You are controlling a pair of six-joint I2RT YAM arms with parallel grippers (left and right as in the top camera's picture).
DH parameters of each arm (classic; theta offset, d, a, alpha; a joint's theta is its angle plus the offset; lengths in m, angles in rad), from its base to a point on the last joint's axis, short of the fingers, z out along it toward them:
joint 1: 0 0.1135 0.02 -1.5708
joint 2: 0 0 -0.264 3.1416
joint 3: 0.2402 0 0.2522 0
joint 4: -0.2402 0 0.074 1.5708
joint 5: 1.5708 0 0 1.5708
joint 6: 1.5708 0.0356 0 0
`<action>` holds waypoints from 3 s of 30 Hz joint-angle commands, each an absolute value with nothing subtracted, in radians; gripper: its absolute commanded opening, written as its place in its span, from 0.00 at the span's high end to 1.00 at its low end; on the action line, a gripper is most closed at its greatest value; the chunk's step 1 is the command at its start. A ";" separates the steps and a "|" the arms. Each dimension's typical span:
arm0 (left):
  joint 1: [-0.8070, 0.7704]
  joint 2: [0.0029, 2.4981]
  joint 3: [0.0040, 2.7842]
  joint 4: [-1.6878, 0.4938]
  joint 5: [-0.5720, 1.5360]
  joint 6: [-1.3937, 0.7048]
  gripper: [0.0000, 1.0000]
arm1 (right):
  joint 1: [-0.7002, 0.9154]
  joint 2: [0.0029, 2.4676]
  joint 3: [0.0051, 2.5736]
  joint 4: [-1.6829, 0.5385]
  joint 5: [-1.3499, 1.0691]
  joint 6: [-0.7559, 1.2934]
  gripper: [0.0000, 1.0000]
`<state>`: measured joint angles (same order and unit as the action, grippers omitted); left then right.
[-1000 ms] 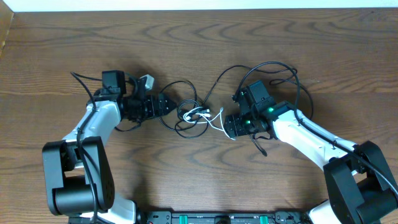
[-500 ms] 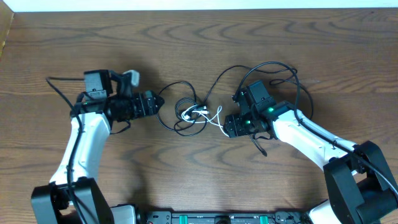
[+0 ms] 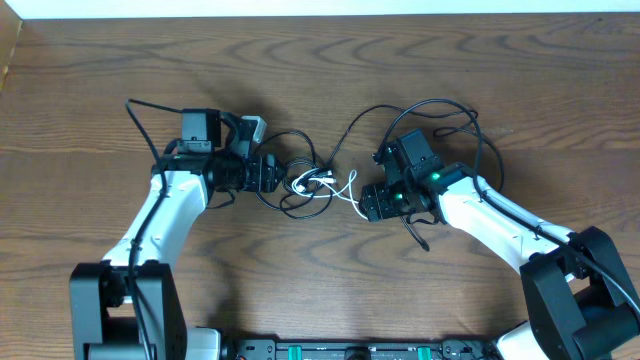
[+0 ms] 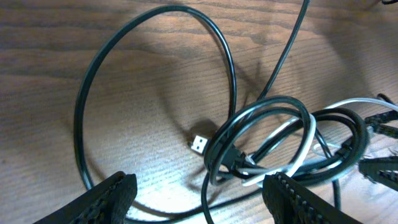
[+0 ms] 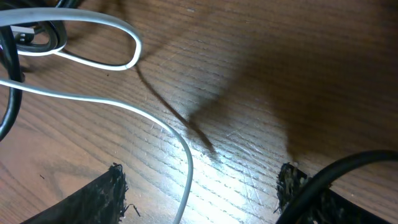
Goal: Untangle cables
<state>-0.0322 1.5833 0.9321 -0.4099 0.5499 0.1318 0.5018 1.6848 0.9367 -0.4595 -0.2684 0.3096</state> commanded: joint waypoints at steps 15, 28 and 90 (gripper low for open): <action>-0.063 1.665 0.935 -0.320 0.533 0.149 0.32 | 0.508 1.688 0.948 -0.460 -0.260 0.297 0.23; -0.063 1.745 0.928 -0.255 0.534 0.133 0.43 | 0.508 1.688 0.948 -0.460 -0.260 0.297 0.22; -0.078 1.765 0.914 -0.230 0.591 0.133 0.92 | 0.490 1.541 1.028 -0.452 -0.272 0.249 0.33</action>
<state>-0.0761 1.7630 0.9234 -0.2295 0.5777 0.1314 0.4995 1.6470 0.9497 -0.4599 -0.2653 0.2829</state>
